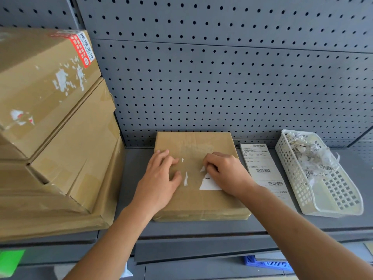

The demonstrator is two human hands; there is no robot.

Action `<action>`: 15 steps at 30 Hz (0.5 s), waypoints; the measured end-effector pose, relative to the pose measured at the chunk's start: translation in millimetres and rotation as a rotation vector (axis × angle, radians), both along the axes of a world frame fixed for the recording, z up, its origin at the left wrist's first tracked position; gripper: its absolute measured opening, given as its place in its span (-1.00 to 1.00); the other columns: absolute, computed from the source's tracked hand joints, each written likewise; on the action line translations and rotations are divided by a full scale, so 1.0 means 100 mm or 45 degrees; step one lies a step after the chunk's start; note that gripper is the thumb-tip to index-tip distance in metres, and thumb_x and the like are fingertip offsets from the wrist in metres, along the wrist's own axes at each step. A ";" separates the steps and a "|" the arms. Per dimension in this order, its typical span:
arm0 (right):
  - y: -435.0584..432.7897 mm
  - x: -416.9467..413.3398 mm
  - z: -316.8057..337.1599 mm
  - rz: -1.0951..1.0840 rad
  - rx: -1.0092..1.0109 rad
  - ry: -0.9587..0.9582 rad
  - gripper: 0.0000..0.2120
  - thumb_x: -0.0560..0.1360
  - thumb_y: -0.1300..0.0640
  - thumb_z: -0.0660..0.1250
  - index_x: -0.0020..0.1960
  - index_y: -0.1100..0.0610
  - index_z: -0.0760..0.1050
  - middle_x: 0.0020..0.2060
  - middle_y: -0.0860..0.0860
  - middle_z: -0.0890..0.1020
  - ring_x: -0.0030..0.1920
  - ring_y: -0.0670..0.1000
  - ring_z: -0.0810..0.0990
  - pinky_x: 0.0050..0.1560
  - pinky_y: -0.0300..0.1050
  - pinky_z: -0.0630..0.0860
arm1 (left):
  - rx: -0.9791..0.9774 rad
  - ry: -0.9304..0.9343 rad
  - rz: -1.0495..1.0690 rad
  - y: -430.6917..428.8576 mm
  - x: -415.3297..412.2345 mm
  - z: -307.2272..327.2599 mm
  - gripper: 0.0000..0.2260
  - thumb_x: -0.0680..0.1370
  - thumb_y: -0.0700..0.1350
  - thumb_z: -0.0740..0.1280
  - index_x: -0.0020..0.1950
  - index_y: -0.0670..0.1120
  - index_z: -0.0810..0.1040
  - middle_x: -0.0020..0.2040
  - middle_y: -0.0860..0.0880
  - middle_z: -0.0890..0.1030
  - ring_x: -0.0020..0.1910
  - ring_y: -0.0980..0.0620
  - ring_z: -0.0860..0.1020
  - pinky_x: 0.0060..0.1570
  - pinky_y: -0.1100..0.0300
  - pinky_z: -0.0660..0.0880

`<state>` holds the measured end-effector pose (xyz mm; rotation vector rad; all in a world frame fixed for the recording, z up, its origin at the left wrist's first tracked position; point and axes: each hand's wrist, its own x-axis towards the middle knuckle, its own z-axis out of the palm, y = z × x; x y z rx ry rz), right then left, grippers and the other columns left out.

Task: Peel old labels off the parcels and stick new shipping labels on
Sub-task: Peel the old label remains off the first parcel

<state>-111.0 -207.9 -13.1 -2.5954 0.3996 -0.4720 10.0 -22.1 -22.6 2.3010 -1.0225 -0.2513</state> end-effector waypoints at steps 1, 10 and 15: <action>0.00 -0.01 0.00 -0.003 0.008 -0.009 -0.81 0.49 0.29 0.19 -0.18 0.06 0.50 -0.29 -0.07 0.54 -0.30 0.03 0.50 -0.25 0.03 0.52 | 0.000 -0.002 -0.002 0.00 0.00 0.00 -0.68 0.66 0.05 0.22 0.41 0.07 0.40 0.58 0.18 0.13 0.59 0.24 -0.10 0.31 -0.01 0.42; 0.00 0.01 0.00 -0.028 0.075 -0.033 -0.77 0.48 0.34 0.23 -0.18 0.08 0.56 -0.29 -0.07 0.59 -0.29 -0.02 0.52 -0.25 0.02 0.51 | 0.008 -0.011 -0.001 0.00 -0.01 0.01 -0.69 0.66 0.05 0.22 0.40 0.07 0.40 0.58 0.19 0.13 0.59 0.26 -0.10 0.22 0.02 0.45; 0.01 0.00 0.01 -0.041 0.126 -0.055 -0.75 0.51 0.33 0.24 -0.11 0.07 0.63 -0.21 -0.12 0.63 -0.22 -0.09 0.56 -0.18 -0.06 0.53 | 0.005 -0.012 0.001 0.00 -0.01 0.01 -0.70 0.66 0.05 0.22 0.39 0.08 0.40 0.58 0.18 0.13 0.59 0.25 -0.09 0.21 0.02 0.47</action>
